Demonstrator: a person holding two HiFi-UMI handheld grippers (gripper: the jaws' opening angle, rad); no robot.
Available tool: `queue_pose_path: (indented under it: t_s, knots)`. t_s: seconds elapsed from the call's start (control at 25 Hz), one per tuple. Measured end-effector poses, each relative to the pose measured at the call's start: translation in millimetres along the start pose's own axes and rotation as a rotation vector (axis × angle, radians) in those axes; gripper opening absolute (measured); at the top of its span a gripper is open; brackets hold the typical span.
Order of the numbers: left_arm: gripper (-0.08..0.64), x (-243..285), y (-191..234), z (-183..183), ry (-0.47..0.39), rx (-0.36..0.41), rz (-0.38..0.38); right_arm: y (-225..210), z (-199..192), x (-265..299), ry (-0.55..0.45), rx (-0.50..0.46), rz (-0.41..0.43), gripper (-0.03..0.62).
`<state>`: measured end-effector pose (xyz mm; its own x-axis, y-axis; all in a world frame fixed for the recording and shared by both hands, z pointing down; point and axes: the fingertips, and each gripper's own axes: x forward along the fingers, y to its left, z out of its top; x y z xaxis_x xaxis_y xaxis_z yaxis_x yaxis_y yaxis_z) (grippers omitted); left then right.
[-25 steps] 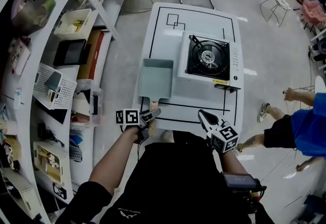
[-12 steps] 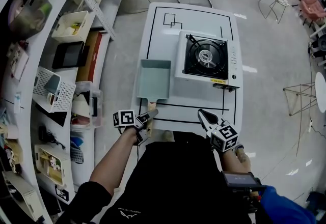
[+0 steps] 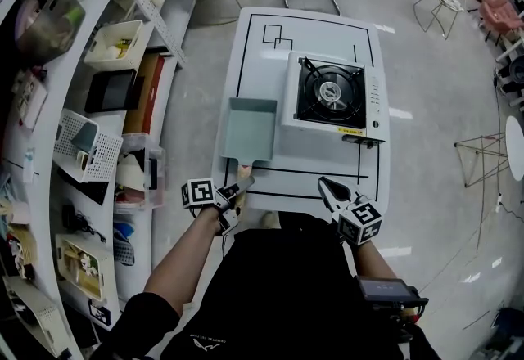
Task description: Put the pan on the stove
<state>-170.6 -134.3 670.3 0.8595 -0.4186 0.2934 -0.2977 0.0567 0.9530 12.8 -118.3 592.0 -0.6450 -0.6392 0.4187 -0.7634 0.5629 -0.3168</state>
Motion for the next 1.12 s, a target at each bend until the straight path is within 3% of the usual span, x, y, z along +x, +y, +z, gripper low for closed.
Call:
queue_pose_path:
  t_s: [1.12]
  knots:
    - [0.109,-32.1,-33.0,-5.0,-0.035,0.114,-0.014,31.4,0.9,-10.3,-0.038,-0.022,-0.032,0.026]
